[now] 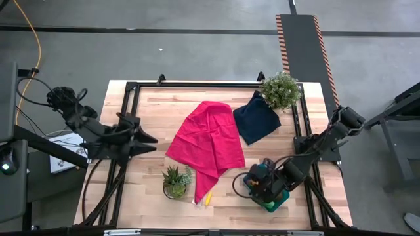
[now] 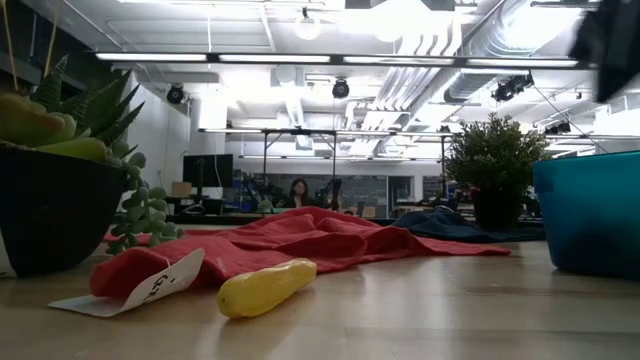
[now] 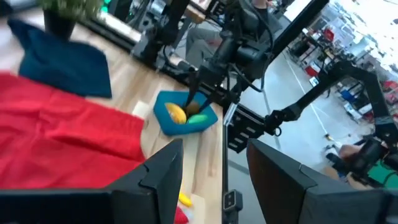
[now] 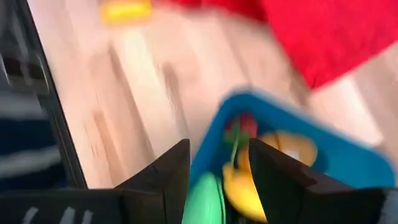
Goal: Pick and placing Produce into tupperware
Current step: Put the yellow corn into the blue bin
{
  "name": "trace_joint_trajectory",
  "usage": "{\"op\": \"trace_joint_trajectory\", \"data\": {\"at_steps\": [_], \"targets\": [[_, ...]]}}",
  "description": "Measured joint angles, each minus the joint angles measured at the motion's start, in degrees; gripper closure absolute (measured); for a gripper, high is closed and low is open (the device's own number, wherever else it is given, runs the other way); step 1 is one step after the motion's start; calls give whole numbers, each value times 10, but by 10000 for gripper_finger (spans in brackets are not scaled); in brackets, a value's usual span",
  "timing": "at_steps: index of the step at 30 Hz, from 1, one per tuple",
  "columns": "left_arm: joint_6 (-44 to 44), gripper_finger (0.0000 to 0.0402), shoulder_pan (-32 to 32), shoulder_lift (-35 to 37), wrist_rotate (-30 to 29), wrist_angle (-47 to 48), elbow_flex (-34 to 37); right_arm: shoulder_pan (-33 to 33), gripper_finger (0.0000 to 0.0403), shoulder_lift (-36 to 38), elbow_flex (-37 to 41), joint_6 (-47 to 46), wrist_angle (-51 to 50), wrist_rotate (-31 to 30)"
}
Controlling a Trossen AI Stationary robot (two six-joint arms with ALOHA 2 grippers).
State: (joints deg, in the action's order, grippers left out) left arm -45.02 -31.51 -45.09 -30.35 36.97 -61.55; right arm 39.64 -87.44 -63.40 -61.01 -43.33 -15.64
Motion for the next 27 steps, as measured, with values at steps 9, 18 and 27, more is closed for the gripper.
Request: {"op": "trace_joint_trajectory", "data": {"at_steps": [9,18,27], "targets": [[98,236,0,-78,17,65,-131,-3,247,0,-47,-37,10,-158],[131,236,0,-197,40,215,-280,-23,247,0,-94,-51,-9,-174],[66,236,0,-302,12,285,-388,-41,247,0,-212,-86,-233,-274]]}}
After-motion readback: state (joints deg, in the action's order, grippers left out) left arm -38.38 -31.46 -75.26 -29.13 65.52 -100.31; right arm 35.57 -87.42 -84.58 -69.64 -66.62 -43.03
